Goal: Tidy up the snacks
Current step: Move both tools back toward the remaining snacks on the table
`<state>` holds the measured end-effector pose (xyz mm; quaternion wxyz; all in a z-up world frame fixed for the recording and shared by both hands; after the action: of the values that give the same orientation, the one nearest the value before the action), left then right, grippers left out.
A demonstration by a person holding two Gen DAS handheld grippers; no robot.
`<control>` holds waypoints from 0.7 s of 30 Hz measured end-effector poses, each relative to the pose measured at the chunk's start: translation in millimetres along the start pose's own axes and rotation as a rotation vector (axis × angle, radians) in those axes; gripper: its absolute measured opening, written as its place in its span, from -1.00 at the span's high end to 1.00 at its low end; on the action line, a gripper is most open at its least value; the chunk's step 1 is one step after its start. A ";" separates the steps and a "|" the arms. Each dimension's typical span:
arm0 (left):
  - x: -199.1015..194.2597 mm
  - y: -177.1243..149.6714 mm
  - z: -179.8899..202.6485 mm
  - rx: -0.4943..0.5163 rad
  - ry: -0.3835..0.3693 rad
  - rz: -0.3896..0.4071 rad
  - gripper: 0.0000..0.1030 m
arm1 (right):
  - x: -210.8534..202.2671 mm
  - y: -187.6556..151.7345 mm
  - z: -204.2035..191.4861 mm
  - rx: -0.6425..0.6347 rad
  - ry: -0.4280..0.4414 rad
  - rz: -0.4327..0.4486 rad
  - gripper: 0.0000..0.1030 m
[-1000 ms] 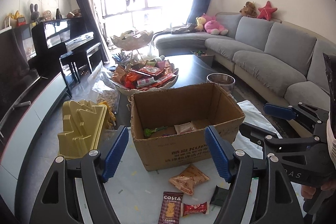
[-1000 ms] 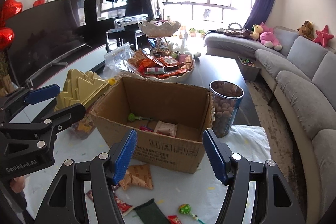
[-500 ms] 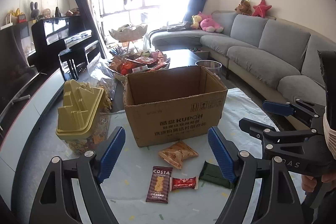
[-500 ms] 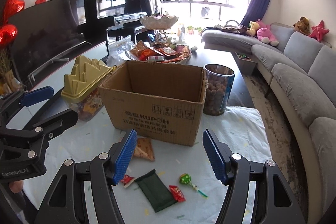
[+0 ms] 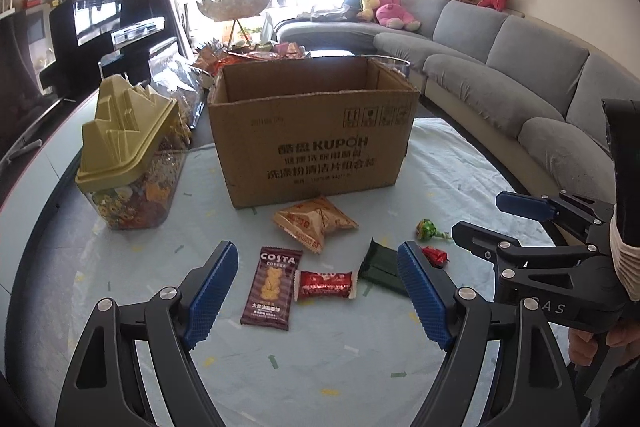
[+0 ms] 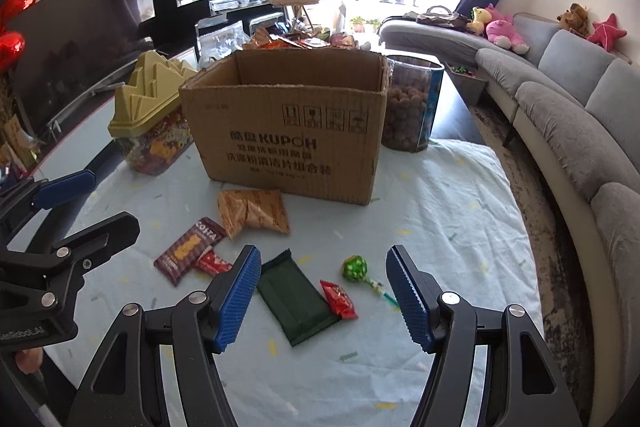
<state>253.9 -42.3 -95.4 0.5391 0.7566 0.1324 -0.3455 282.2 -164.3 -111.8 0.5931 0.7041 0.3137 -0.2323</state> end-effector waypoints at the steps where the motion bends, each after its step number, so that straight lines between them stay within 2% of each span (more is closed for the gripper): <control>1: 2.6 -3.8 2.2 -0.001 -0.008 -0.006 -0.59 | 2.4 -4.5 1.6 0.006 0.000 -0.011 -0.28; 8: 27.2 -25.9 13.5 -0.016 -0.056 -0.067 -0.59 | 18.6 -32.5 14.3 0.036 -0.015 -0.070 -0.28; 15: 54.1 -37.7 21.5 -0.021 -0.114 -0.099 -0.58 | 34.5 -41.7 25.2 0.058 -0.045 -0.103 -0.28; 21: 75.4 -49.5 23.4 -0.030 -0.133 -0.137 -0.52 | 50.7 -48.2 32.4 0.090 -0.054 -0.130 -0.28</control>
<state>271.4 -57.6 -185.7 0.5332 0.7129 0.1527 -0.4291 284.4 -182.9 -186.6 0.5530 0.7017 0.3318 -0.3029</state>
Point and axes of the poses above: each gripper's, at about its wrist camera, not at the fingertips, and x roughly the way its jaws point, z to its right, y to its top, the point moved 10 cm from there along x, roughly the way its jaws point, and after that the axes turned 15 degrees about x, right-handed, at the moved point
